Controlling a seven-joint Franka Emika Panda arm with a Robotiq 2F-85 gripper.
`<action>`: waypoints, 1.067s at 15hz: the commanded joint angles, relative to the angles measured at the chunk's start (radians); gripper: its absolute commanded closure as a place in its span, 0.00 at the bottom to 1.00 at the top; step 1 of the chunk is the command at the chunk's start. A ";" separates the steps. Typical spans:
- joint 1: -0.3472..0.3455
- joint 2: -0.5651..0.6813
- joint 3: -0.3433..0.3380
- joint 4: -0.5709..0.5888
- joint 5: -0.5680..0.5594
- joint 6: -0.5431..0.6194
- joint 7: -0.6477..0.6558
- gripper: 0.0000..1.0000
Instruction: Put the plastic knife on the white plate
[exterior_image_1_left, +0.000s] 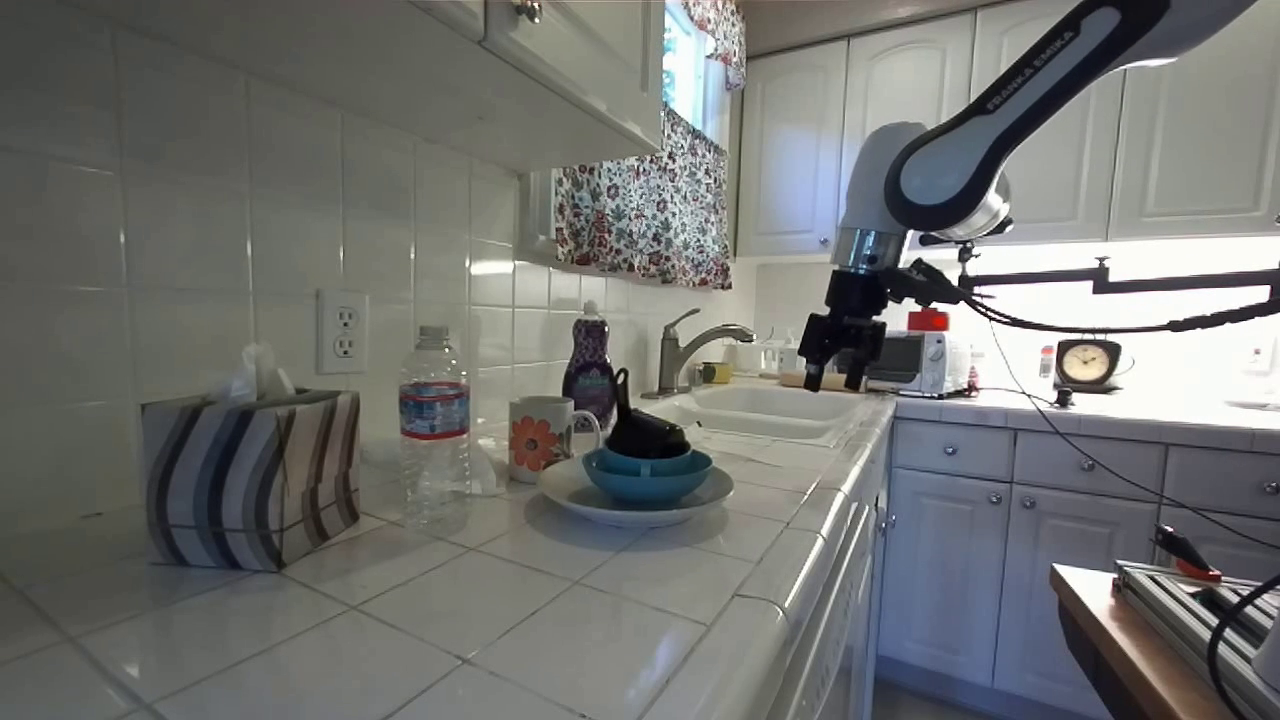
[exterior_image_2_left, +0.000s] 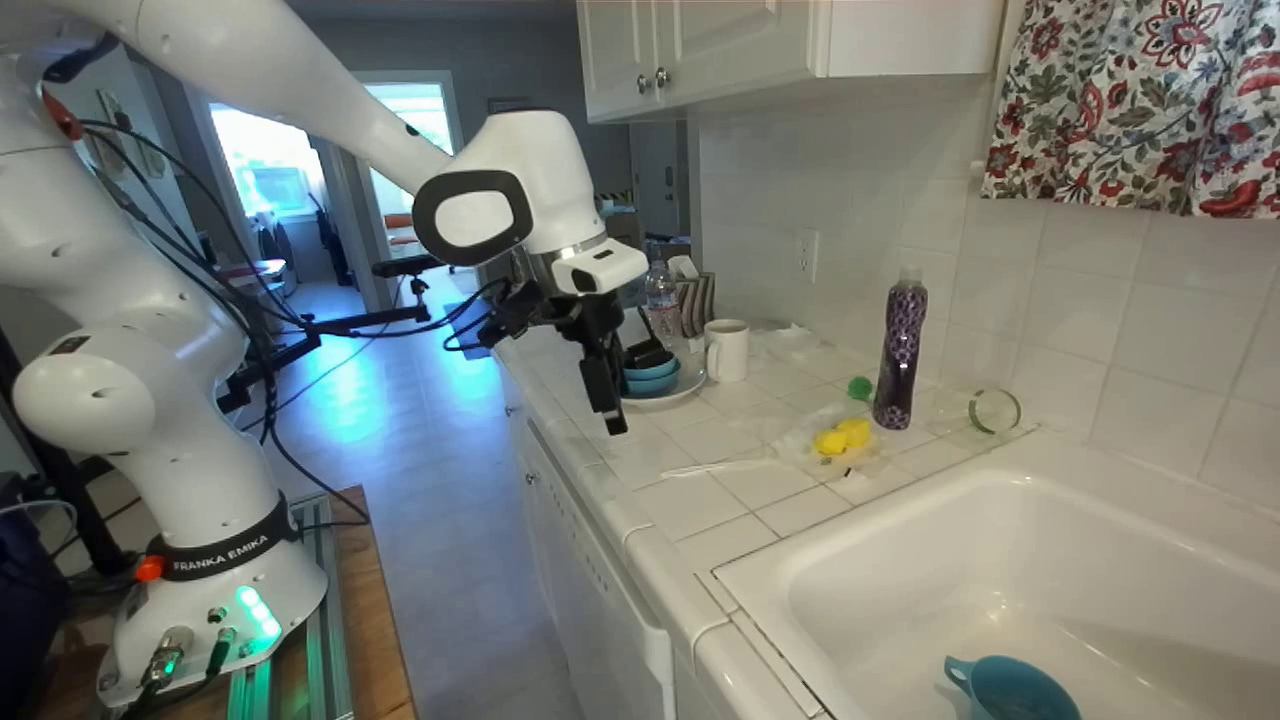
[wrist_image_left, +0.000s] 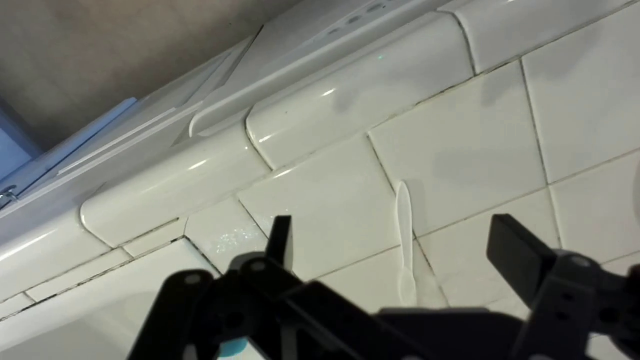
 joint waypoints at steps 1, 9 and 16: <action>0.014 0.126 -0.031 0.070 0.012 0.068 -0.052 0.00; 0.066 0.278 -0.061 0.171 0.199 0.083 -0.284 0.00; 0.064 0.392 -0.048 0.258 0.238 0.079 -0.282 0.00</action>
